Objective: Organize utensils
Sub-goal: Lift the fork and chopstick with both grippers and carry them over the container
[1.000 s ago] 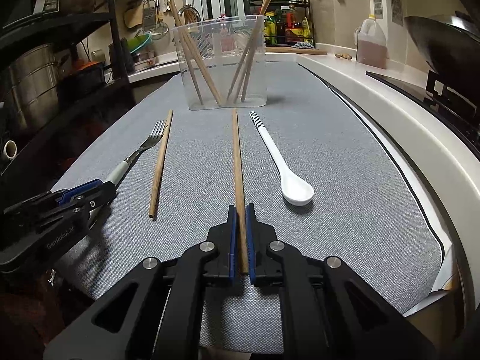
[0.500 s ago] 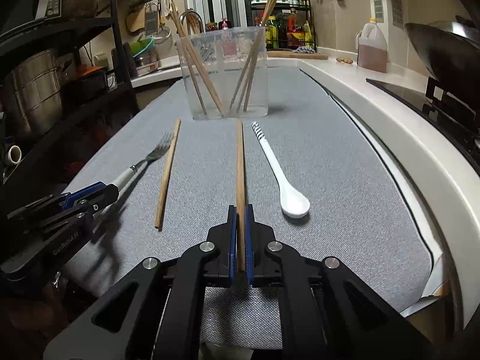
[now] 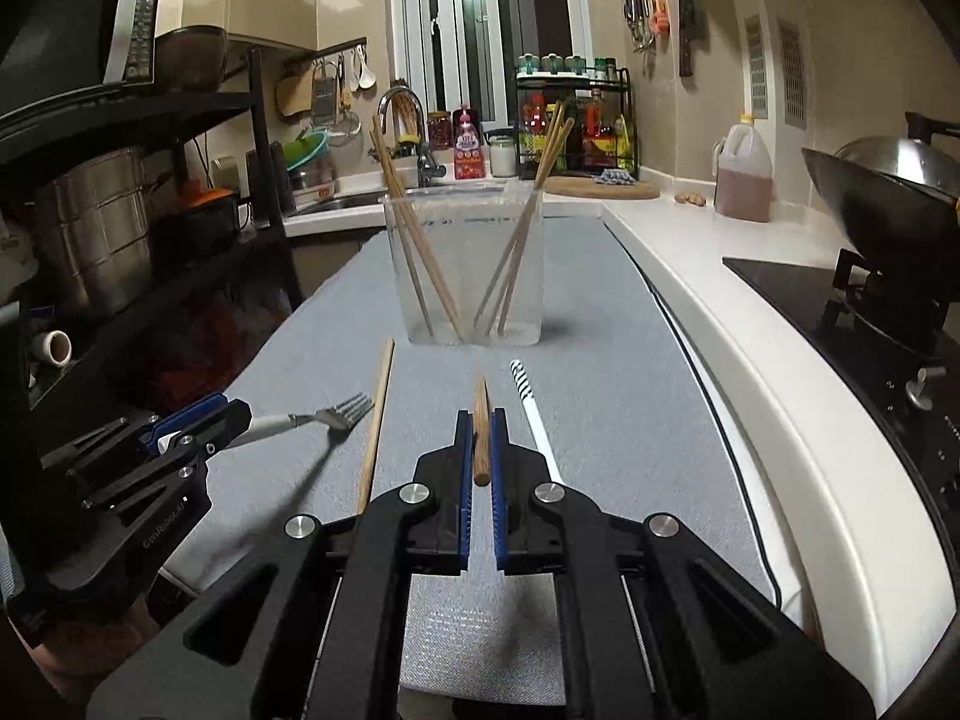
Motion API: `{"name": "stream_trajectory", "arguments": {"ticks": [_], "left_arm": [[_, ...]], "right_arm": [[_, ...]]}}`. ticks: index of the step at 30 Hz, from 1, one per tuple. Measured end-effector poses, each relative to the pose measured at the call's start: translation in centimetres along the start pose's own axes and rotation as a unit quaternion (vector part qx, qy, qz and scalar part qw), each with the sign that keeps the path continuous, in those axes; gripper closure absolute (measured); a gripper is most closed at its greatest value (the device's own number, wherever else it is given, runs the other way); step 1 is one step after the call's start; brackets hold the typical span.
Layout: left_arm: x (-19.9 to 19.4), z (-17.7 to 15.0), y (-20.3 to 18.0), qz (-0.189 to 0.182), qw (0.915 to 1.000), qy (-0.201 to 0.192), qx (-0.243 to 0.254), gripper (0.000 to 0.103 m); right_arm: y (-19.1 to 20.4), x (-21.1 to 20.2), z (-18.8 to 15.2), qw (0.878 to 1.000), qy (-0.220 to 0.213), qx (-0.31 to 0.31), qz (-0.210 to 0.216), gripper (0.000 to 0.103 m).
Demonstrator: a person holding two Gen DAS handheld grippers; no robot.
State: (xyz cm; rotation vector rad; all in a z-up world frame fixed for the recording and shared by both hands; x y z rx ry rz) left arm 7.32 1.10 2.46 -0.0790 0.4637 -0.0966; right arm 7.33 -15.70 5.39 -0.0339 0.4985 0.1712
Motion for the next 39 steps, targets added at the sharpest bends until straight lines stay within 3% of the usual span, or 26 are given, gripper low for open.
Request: {"name": "stream_trajectory", "arguments": {"ticks": [12,17,29,39], "left_arm": [[-0.1,5.5,0.4,-0.012,0.9994,-0.032,0.000,0.087],[0.5,8.1,0.8,-0.027,0.9994,-0.019,-0.007,0.088],[1.0,11.3,1.5,-0.039,0.9990,0.020,-0.007,0.089],[2.4,13.7,0.9,-0.054,0.9982,0.026,-0.003,0.089]], "right_arm": [[0.4,-0.9,7.0,0.999,-0.044,-0.003,0.014,0.098],[1.0,-0.2,8.9,0.999,-0.043,-0.004,0.018,0.098],[1.6,0.6,12.1,1.000,0.012,-0.019,0.019,0.098],[1.3,2.2,14.0,0.998,0.053,-0.033,0.021,0.098]]}}
Point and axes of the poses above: each gripper's, at about its wrist camera, not at the fingertips, and x roughly the way its jaws point, y to its left, z to its top, the point moved 7 cm from there along x, roughly the way its jaws point, and after that the axes turned 6 degrees about -z, right-handed, at the moved point
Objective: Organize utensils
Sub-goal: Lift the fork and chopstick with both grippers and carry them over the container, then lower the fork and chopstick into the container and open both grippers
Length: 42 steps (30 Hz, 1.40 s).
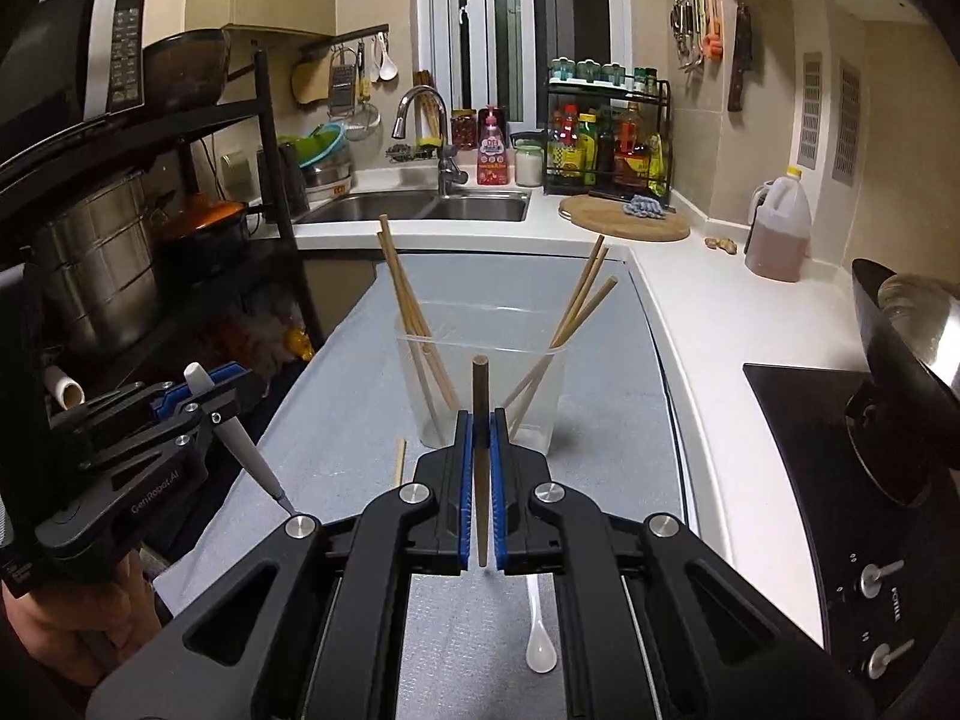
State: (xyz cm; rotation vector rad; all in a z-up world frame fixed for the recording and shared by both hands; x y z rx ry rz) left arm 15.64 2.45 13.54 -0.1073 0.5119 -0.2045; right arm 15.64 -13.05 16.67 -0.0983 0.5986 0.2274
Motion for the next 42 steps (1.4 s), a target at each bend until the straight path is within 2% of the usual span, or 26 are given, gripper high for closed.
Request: {"name": "stream_trajectory", "arguments": {"ticks": [6,14,19,23,25,31,39,42], "left_arm": [[0.6,4.3,-1.6,-0.012,0.9995,0.002,0.029,0.089],[1.1,14.3,-3.5,-0.053,0.9964,-0.055,0.037,0.090],[3.3,17.4,-3.4,-0.050,0.9946,-0.083,0.037,0.090],[7.1,16.8,-2.2,-0.047,0.9963,-0.065,0.029,0.090],[9.6,15.9,-1.7,-0.049,0.9974,-0.045,0.028,0.090],[13.9,13.3,-0.6,-0.055,0.9979,-0.013,0.031,0.090],[16.2,10.3,-0.7,-0.060,0.9973,0.017,0.038,0.090],[16.4,9.9,-0.6,-0.060,0.9970,0.027,0.040,0.087]], "right_arm": [[-1.5,-0.5,4.4,1.000,-0.016,0.019,0.013,0.098],[-3.0,-2.7,12.9,0.995,-0.083,0.039,0.031,0.098],[-3.6,-1.4,15.4,0.993,-0.108,0.042,0.024,0.098],[-3.8,2.2,14.4,0.994,-0.095,0.051,0.024,0.098],[-3.7,4.0,13.9,0.995,-0.090,0.044,0.019,0.098],[-3.6,8.6,12.0,0.996,-0.066,0.052,0.021,0.098],[-3.6,11.9,9.1,0.998,-0.037,0.051,0.018,0.097],[-3.5,12.3,8.7,0.998,-0.030,0.050,0.011,0.094]]}}
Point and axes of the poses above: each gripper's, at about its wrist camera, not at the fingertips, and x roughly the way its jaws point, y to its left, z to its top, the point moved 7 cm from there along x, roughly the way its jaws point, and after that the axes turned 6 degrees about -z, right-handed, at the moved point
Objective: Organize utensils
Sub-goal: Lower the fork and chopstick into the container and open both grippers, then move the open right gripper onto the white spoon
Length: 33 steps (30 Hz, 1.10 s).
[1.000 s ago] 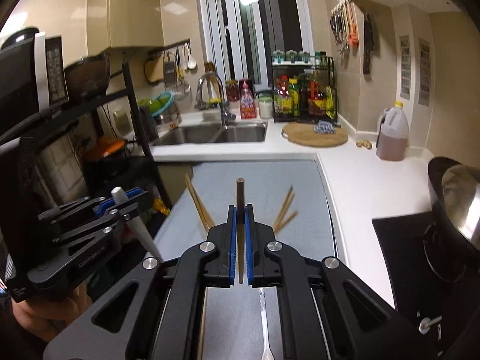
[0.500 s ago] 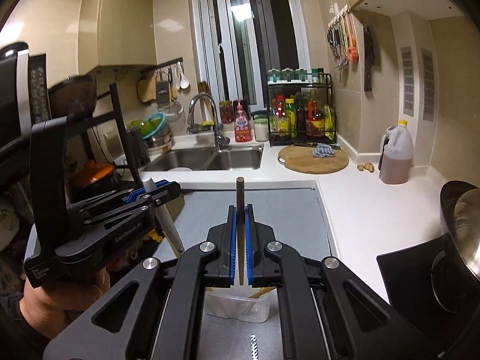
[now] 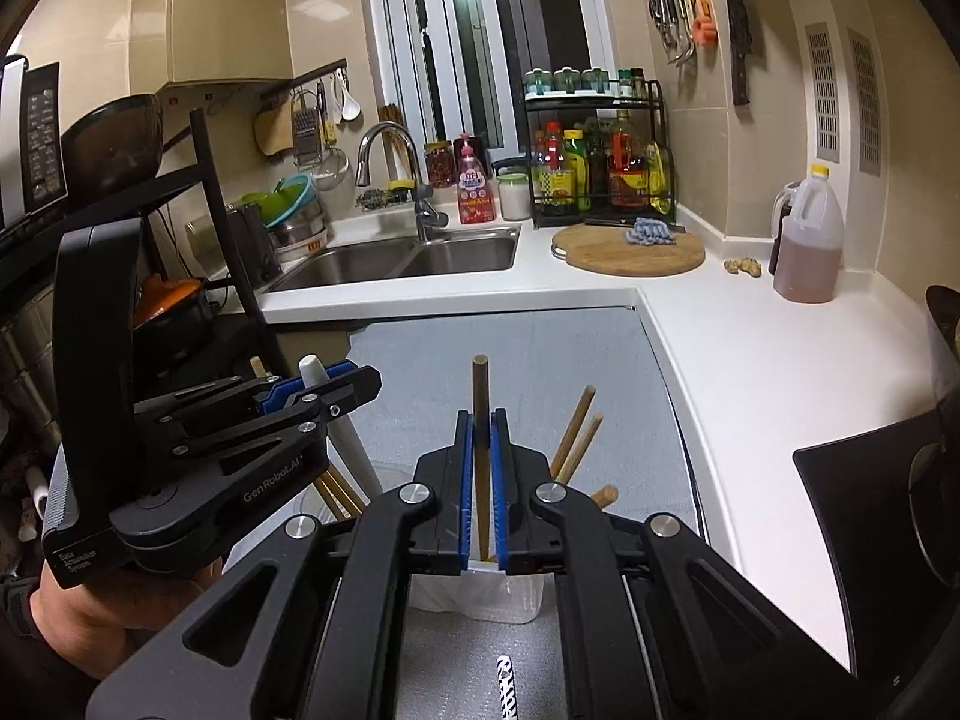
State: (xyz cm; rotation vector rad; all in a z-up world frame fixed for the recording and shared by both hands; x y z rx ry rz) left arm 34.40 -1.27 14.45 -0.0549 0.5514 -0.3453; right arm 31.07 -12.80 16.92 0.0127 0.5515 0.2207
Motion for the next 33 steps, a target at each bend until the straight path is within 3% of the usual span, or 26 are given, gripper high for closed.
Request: {"name": "stream_trajectory", "arguments": {"ticks": [3,9,14,22,27,33], "left_arm": [[-1.4,0.7,0.1,0.009,0.9999,-0.010,0.008,0.075],[-6.6,2.0,0.0,0.023,0.9985,-0.049,0.005,0.075],[-11.2,-0.1,-0.9,0.041,0.9964,-0.074,-0.001,0.075],[-14.2,-9.0,-2.6,0.068,0.9956,-0.063,-0.012,0.075],[-14.7,-16.4,-3.9,0.092,0.9942,-0.046,-0.033,0.075],[-13.2,-23.0,-4.9,0.096,0.9919,-0.024,-0.080,0.075]], "right_arm": [[0.1,-0.5,-0.1,1.000,0.001,-0.006,-0.005,0.083],[-0.5,-3.9,0.9,0.999,-0.034,-0.004,-0.029,0.077],[-0.7,-8.7,0.1,0.996,-0.076,-0.015,-0.035,0.077],[-1.9,-14.8,-6.6,0.995,-0.096,-0.013,-0.025,0.077],[-2.9,-15.0,-12.6,0.998,-0.059,0.019,-0.027,0.078],[-3.5,-13.8,-19.1,0.998,-0.043,0.039,-0.031,0.094]]}}
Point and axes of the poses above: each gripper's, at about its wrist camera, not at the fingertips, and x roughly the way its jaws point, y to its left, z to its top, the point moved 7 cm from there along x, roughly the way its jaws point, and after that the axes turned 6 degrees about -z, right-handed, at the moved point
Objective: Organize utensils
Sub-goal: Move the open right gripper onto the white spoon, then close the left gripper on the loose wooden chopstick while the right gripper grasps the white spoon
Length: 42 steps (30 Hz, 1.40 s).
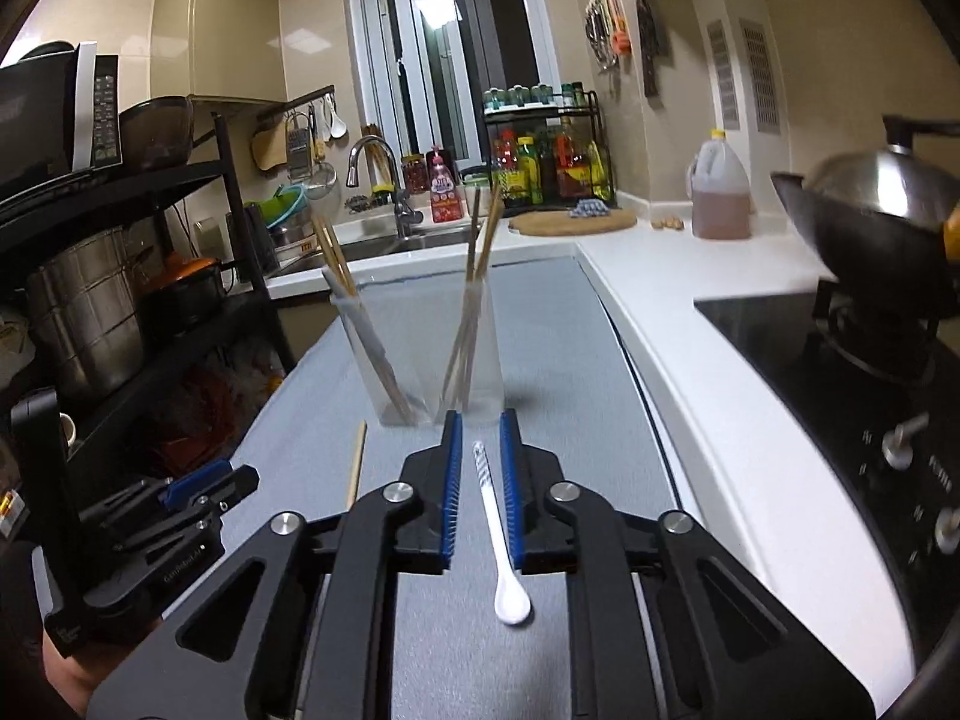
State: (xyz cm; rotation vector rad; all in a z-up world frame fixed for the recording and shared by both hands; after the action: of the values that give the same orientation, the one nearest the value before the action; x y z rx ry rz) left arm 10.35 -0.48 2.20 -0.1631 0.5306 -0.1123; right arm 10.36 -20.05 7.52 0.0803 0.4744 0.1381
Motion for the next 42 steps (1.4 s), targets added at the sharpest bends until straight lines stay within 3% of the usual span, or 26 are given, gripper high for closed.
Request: {"name": "stream_trajectory", "arguments": {"ticks": [6,9,18,21,23,27,29,34,38,42], "left_arm": [[2.3,-3.9,-1.8,-0.009,0.9993,0.031,0.021,0.075],[3.3,-5.1,-1.7,-0.016,0.9988,0.045,0.006,0.075],[4.1,-6.9,-2.6,-0.018,0.9974,0.067,0.019,0.075],[4.2,-7.1,-2.6,-0.005,0.9971,0.071,0.027,0.075],[4.0,-7.2,-2.5,0.000,0.9969,0.073,0.032,0.075],[3.3,-7.3,-1.4,0.021,0.9963,0.077,0.033,0.093],[2.8,-7.3,-0.6,0.030,0.9962,0.078,0.028,0.096],[1.2,-7.6,1.7,0.049,0.9958,0.078,0.006,0.096],[0.5,-7.9,2.3,0.049,0.9960,0.074,-0.005,0.096],[1.0,-7.8,2.1,0.040,0.9970,0.067,-0.003,0.096]], "right_arm": [[-1.1,2.9,-5.7,0.998,0.059,0.014,-0.009,0.093],[-1.2,4.5,-7.9,0.995,0.101,0.023,0.003,0.090],[-1.6,6.8,-9.5,0.989,0.137,0.046,0.011,0.089],[-1.6,7.4,-10.0,0.987,0.150,0.053,0.014,0.080],[-1.5,7.5,-10.1,0.987,0.152,0.052,0.012,0.079],[-0.9,7.6,-10.2,0.987,0.154,0.039,0.010,0.079],[-0.6,7.4,-10.3,0.988,0.151,0.031,0.004,0.079],[-0.1,6.8,-10.6,0.990,0.136,0.023,-0.021,0.082],[0.5,5.6,-11.3,0.993,0.112,0.004,-0.048,0.083],[1.3,5.1,-11.6,0.993,0.103,-0.018,-0.046,0.082]]}}
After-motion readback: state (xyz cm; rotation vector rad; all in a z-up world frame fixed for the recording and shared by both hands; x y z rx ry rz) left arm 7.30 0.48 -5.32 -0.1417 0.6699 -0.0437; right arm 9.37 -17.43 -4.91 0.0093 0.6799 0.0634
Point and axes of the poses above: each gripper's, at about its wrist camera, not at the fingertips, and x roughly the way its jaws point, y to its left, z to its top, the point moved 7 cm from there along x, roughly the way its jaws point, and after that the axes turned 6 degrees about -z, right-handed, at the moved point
